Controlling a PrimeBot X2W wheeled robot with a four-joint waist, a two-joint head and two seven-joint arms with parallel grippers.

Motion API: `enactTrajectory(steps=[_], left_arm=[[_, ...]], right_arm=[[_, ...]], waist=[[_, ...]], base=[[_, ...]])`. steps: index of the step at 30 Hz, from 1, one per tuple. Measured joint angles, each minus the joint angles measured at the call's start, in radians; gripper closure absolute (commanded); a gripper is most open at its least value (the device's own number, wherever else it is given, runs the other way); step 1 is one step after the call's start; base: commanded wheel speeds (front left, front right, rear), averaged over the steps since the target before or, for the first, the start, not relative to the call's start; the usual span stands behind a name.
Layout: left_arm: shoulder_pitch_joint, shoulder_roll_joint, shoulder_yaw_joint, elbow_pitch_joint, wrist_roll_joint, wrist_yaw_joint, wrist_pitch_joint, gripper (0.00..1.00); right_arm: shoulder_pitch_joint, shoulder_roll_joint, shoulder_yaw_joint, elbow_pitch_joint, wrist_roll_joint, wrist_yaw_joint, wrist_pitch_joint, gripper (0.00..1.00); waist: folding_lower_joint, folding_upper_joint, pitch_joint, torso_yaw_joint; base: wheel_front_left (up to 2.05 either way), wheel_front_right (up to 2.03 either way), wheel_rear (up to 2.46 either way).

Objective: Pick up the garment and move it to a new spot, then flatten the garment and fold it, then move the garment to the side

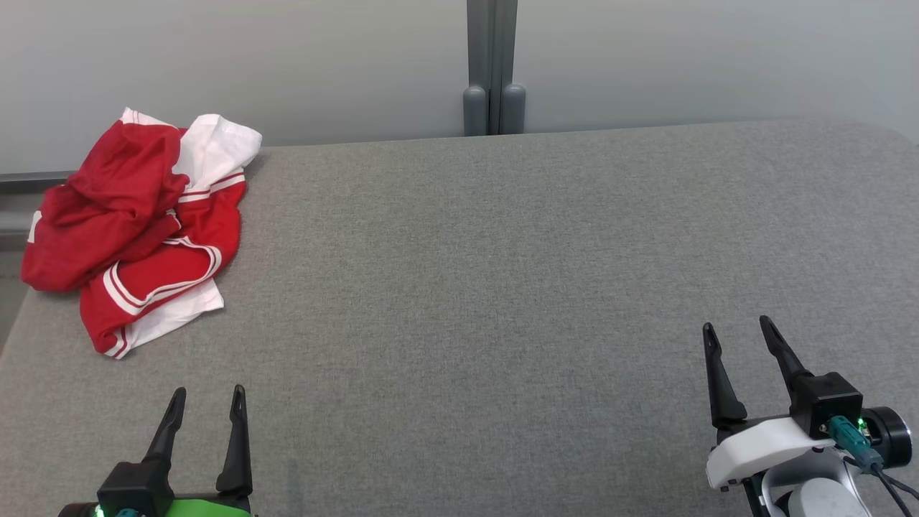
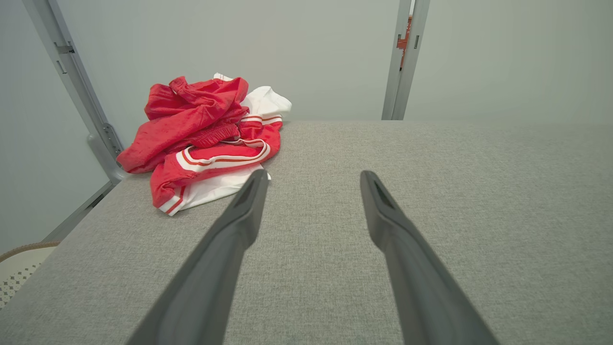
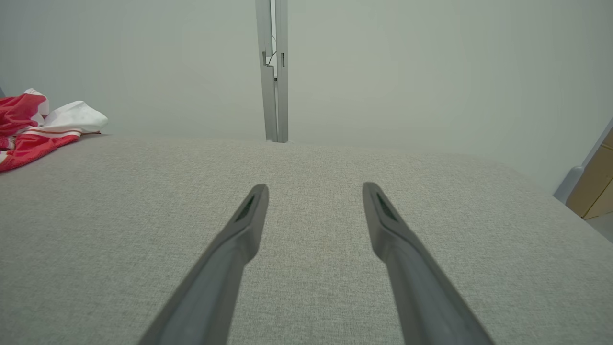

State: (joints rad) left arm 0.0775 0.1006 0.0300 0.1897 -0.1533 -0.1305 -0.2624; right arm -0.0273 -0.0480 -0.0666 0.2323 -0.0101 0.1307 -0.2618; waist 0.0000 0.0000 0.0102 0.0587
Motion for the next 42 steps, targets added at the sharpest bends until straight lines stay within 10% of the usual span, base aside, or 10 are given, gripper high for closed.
enactTrajectory(steps=[14,33,42], left_arm=[[-0.002,0.006,-0.023,0.003,-0.001,0.000,0.000,0.00],[0.048,0.018,0.018,0.007,-0.027,0.000,-0.002,0.00],[-0.366,0.084,-0.165,0.103,-0.172,0.000,-0.002,0.00]], right_arm=[[0.010,-0.001,0.008,-0.002,0.007,0.000,-0.001,0.00],[-0.037,0.001,0.125,0.018,0.030,0.000,-0.001,0.00],[-0.205,-0.032,0.149,-0.022,-0.062,0.000,-0.001,0.00]], waist=[[0.0000,0.0000,-0.003,0.055],[0.0000,0.0000,-0.001,0.356],[0.0000,0.0000,0.125,0.387]], base=[[0.00,0.00,0.00],[0.00,0.00,0.00],[0.00,0.00,0.00]])
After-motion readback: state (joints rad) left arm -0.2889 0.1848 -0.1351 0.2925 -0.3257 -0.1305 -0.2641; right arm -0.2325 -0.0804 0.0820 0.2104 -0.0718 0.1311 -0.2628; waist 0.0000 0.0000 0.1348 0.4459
